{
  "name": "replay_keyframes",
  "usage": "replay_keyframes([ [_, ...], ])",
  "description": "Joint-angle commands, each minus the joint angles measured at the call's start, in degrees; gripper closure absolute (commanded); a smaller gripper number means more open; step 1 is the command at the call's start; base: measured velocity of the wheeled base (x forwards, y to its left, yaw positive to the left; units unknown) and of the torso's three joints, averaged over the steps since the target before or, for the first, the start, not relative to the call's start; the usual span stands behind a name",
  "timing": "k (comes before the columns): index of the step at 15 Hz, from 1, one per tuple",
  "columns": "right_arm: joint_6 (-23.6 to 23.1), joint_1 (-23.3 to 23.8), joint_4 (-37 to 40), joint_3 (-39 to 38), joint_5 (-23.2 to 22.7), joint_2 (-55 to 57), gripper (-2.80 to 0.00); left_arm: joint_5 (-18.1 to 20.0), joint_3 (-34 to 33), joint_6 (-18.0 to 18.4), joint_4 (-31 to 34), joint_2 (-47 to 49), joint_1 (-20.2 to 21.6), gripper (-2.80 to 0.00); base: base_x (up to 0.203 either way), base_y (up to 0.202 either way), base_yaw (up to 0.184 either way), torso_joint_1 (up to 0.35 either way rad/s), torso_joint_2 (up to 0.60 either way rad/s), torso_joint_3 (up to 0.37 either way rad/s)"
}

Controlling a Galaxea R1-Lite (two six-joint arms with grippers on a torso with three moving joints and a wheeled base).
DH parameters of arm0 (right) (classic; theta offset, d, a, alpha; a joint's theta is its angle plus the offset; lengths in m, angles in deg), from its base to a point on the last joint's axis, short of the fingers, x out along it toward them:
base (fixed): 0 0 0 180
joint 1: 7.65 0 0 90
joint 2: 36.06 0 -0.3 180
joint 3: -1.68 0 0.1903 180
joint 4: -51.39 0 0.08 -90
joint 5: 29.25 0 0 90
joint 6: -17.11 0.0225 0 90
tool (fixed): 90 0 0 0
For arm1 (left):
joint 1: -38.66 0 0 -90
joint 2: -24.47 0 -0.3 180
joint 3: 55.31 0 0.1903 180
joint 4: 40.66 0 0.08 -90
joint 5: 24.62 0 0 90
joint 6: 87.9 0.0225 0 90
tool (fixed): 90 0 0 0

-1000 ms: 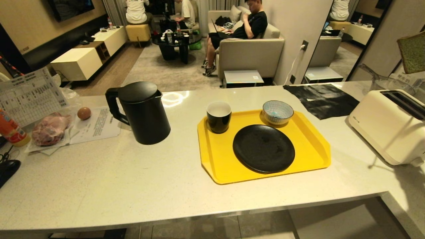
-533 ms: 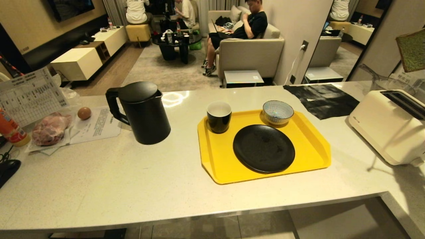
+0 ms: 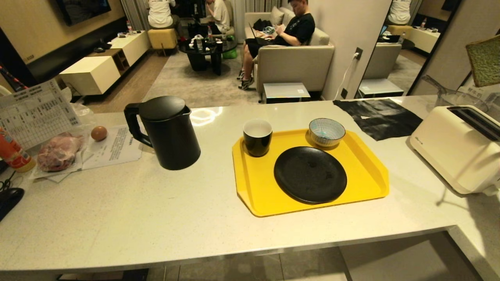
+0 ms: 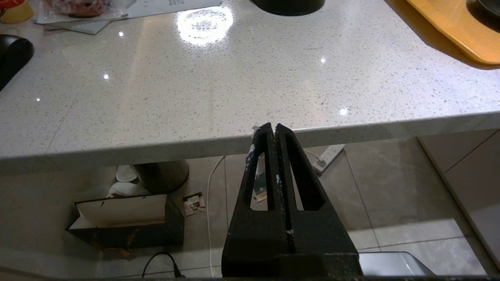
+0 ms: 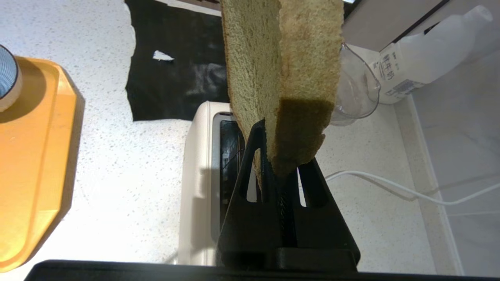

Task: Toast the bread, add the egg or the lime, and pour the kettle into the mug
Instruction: Put the bread slices in the toaster

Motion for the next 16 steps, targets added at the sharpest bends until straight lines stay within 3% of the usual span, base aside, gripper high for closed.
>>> replay_keyframes([
  [1,-0.20,-0.03,0.20,0.01,-0.25,-0.34,0.00,0.00,0.00,-0.02,0.04,0.05,-0.02,0.00,0.000,0.000,0.000,0.000,0.00,0.000],
  [16,-0.38,1.12,-0.06,0.01,-2.62,-0.26,0.00,0.00,0.00,-0.02,-0.01,0.05,0.02,0.00,0.000,0.000,0.000,0.000,0.00,0.000],
])
